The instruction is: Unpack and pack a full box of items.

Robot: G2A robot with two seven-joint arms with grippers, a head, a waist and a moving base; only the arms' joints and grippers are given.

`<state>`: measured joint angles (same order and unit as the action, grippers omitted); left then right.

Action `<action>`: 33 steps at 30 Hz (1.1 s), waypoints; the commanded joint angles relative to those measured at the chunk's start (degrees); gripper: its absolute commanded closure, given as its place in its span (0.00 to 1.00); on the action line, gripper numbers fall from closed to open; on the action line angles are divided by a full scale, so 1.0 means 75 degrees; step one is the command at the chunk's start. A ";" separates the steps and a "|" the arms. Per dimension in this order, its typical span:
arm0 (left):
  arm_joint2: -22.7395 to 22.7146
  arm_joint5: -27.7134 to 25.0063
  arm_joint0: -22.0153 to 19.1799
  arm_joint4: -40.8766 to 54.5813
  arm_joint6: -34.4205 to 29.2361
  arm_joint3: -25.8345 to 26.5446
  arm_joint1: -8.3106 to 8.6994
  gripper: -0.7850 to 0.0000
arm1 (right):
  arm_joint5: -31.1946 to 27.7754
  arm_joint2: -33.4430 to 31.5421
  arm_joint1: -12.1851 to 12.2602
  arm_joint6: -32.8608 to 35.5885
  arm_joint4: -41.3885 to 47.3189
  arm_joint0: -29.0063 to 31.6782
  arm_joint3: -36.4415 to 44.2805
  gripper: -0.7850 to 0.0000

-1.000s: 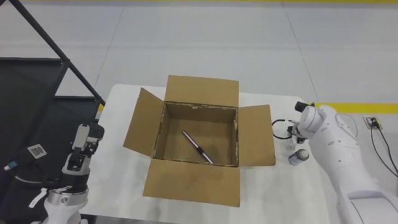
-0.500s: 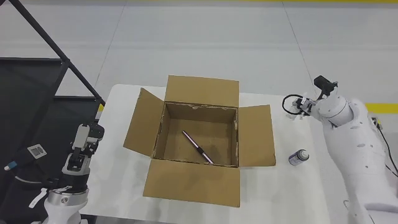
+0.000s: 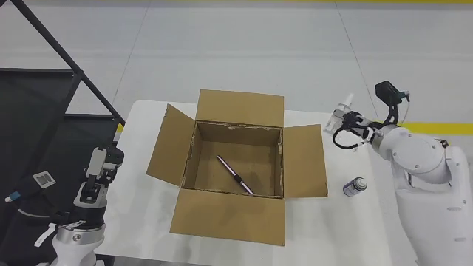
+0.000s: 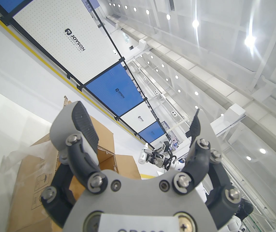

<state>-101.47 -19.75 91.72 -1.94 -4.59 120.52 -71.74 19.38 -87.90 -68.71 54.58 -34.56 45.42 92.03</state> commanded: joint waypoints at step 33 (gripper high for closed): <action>0.0000 0.0000 0.0000 0.0000 0.0000 0.0000 0.0000 0.00 | -0.1783 0.5881 -0.1017 0.1042 -0.0398 -0.2650 -0.2680 1.00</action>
<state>-101.47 -19.75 91.72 -1.94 -4.59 120.52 -71.74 5.93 -45.51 -75.74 62.59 -37.19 26.43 73.43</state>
